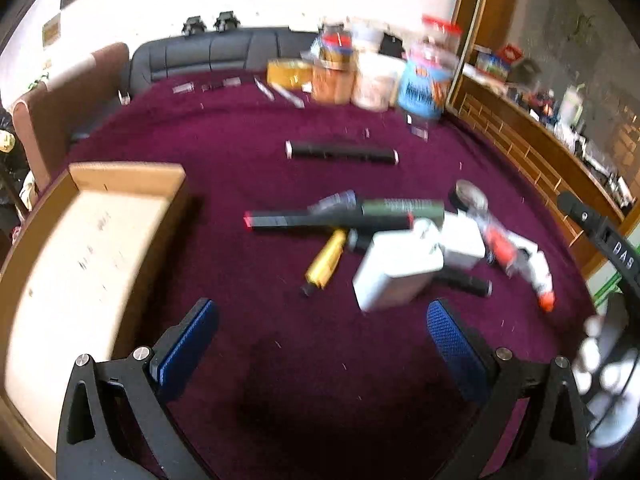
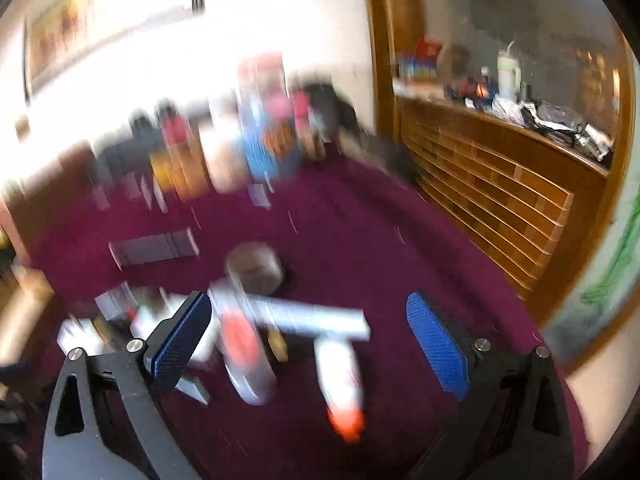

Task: Organize rigid objects
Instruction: 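Move the left gripper toward the yellow-and-black pen among the markers, then close the left gripper on the yellow-and-black pen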

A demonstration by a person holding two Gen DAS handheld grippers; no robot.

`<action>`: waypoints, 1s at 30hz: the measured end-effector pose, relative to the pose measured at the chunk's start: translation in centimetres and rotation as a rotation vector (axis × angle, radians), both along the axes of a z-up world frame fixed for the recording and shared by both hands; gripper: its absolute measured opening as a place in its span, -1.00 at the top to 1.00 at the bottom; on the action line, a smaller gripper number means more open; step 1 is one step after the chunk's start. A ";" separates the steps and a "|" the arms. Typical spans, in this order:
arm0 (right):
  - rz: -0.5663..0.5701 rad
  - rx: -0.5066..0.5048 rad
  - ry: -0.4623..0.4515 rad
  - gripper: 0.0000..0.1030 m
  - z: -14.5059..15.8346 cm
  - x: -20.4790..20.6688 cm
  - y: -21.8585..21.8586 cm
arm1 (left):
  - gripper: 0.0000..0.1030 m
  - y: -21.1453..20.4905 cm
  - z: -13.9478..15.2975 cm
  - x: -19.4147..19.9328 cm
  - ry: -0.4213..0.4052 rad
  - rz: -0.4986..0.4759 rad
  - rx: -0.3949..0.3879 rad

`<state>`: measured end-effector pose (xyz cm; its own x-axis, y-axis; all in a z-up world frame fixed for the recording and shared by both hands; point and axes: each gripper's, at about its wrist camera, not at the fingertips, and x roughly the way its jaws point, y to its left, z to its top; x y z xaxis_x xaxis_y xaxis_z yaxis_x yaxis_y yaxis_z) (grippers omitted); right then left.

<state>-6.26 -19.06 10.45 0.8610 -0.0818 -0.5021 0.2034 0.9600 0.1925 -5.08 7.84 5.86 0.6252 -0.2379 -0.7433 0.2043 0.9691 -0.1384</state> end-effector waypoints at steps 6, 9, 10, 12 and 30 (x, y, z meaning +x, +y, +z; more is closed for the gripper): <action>-0.005 0.135 0.206 -0.88 -4.9 4.7 -1.7 | -0.97 -0.9 1.1 0.5 -0.042 -0.049 0.063; -0.020 0.133 0.170 -0.88 -4.6 4.4 -2.5 | -0.97 -2.4 1.1 1.2 -0.057 -0.096 0.097; -0.025 0.125 0.173 -0.88 -4.7 4.4 -2.6 | -0.97 -2.8 1.2 1.5 -0.063 -0.099 0.111; -0.018 0.166 0.196 -0.88 -5.4 4.9 -3.2 | -0.97 -3.1 1.8 2.8 -0.084 -0.088 0.140; -0.018 0.235 0.262 -0.88 -6.2 5.5 -3.8 | -0.57 -5.7 -2.5 7.3 0.099 -0.255 0.190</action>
<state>-0.75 -22.83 4.24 0.6997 0.0482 -0.7128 0.2915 0.8916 0.3465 2.24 2.13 3.33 0.4861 -0.2289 -0.8434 0.4382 0.8989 0.0086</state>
